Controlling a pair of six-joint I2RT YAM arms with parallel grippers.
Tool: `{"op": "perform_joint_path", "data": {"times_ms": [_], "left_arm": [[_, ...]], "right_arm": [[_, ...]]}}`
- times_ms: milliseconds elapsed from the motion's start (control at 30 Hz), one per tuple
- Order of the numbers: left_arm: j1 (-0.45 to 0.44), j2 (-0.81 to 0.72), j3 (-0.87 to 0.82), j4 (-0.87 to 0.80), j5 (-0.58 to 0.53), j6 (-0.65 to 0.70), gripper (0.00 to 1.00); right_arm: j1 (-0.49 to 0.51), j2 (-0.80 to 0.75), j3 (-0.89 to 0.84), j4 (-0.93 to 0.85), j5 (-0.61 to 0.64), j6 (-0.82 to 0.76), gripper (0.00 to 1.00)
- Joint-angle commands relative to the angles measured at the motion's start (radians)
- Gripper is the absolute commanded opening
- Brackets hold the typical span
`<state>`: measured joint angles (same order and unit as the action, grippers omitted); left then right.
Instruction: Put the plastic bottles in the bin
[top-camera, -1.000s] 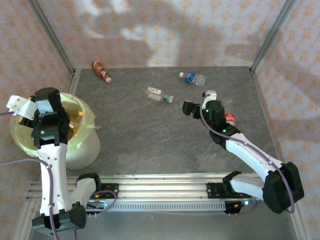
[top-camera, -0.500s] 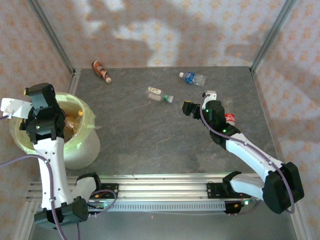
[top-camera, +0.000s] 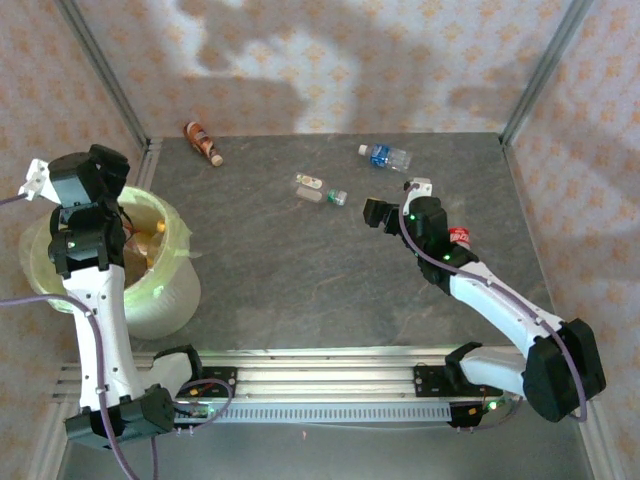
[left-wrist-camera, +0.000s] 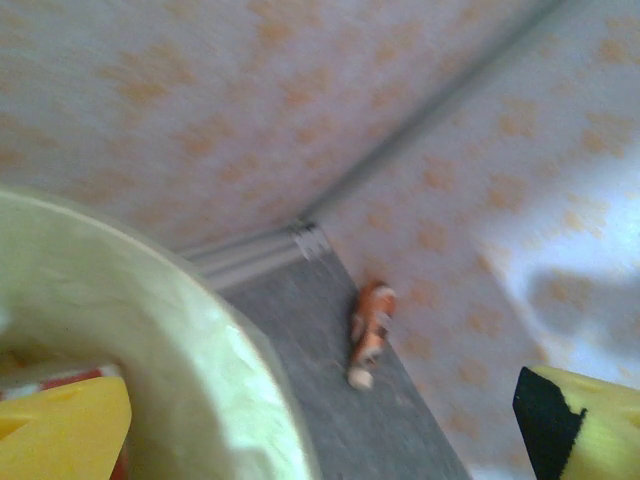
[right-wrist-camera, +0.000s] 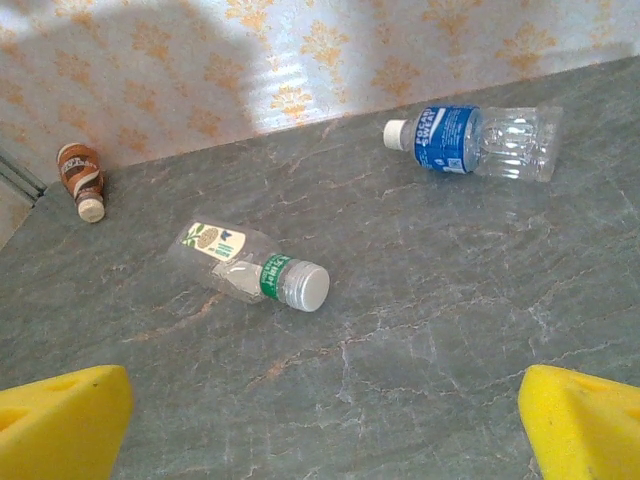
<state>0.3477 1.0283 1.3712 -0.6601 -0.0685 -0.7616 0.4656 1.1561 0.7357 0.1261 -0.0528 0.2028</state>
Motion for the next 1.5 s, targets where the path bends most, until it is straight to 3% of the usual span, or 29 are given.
{"op": "perform_joint_path", "data": {"times_ms": [0, 133, 300, 467, 700, 867, 1033, 1100, 1167, 1333, 1467], "left_arm": [[0.005, 0.022, 0.036, 0.041, 0.265, 0.075, 1.0], [0.004, 0.043, 0.057, 0.012, 0.338, 0.117, 1.0], [0.004, 0.054, 0.053, -0.09, 0.284, 0.117, 1.0], [0.004, 0.017, -0.028, -0.106, 0.241, 0.046, 1.0], [0.005, 0.017, -0.08, -0.152, 0.164, 0.051, 1.0], [0.005, 0.027, -0.03, -0.134, 0.246, 0.045, 1.0], [-0.006, 0.007, 0.042, -0.082, 0.434, 0.034, 1.0], [-0.059, -0.009, 0.058, -0.049, 0.465, 0.032, 1.0], [-0.146, -0.016, 0.078, -0.038, 0.426, 0.042, 1.0], [-0.364, 0.02, 0.098, 0.022, 0.372, 0.048, 1.0], [-0.521, 0.096, 0.126, 0.069, 0.355, 0.071, 1.0]], "right_arm": [[-0.001, 0.008, 0.036, -0.013, 0.011, 0.045, 0.99], [-0.004, 0.022, 0.039, -0.023, 0.018, 0.08, 0.99], [-0.015, 0.022, 0.063, -0.057, 0.007, 0.069, 0.99], [-0.022, 0.021, 0.067, -0.078, 0.011, 0.044, 0.99], [-0.026, 0.004, 0.045, -0.08, 0.023, 0.04, 0.99], [-0.033, 0.007, 0.056, -0.086, 0.024, 0.04, 0.99], [-0.073, 0.022, 0.084, -0.111, 0.009, 0.067, 0.99], [-0.111, 0.066, 0.112, -0.138, -0.02, 0.07, 0.99], [-0.149, 0.108, 0.166, -0.19, -0.03, 0.066, 0.99], [-0.237, 0.274, 0.36, -0.423, 0.058, 0.065, 0.99], [-0.344, 0.361, 0.435, -0.506, 0.082, 0.035, 1.0]]}}
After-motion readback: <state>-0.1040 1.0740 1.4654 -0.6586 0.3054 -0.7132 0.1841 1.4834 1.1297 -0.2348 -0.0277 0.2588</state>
